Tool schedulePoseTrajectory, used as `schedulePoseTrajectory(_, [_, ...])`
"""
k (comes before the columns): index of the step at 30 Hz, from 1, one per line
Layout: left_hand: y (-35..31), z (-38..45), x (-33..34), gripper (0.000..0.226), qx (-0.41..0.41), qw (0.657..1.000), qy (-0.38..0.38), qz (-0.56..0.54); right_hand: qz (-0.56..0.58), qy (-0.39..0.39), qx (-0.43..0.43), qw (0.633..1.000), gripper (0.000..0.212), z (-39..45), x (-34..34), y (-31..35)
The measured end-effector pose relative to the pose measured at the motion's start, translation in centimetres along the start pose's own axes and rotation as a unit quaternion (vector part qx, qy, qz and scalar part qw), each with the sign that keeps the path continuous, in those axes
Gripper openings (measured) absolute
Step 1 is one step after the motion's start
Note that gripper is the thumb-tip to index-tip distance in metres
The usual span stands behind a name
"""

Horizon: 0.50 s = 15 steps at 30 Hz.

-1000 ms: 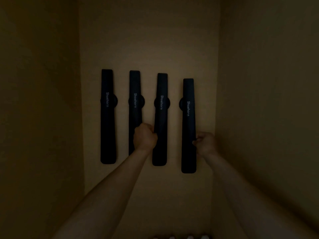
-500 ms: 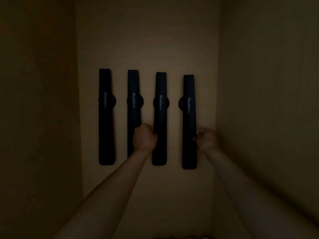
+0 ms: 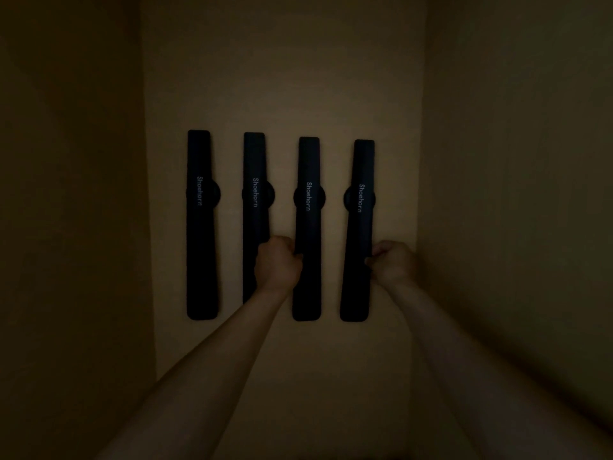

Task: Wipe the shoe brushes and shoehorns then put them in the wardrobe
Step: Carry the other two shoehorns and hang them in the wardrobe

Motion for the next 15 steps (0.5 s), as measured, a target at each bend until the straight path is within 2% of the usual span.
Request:
schedulePoseTrajectory(4, [-0.05, 0.13, -0.12, 0.041, 0.001, 1.000, -0.003, -0.009, -0.009, -0.008, -0.014, 1.000, 0.037, 0.20, -0.34, 0.25])
schedulePoseTrajectory(15, [-0.04, 0.11, -0.02, 0.040, -0.001, 1.000, 0.001, -0.021, -0.018, -0.013, -0.029, 0.999, 0.039, 0.07, -0.45, 0.41])
Point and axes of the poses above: each hand's wrist, its own z-axis towards the middle knuckle, its own x-axis out of the palm, y = z × x, the point moved 7 cm from there along z, towards the middle knuckle, and after that the axes turned 5 degrees about -z, right-handed, at the moved point
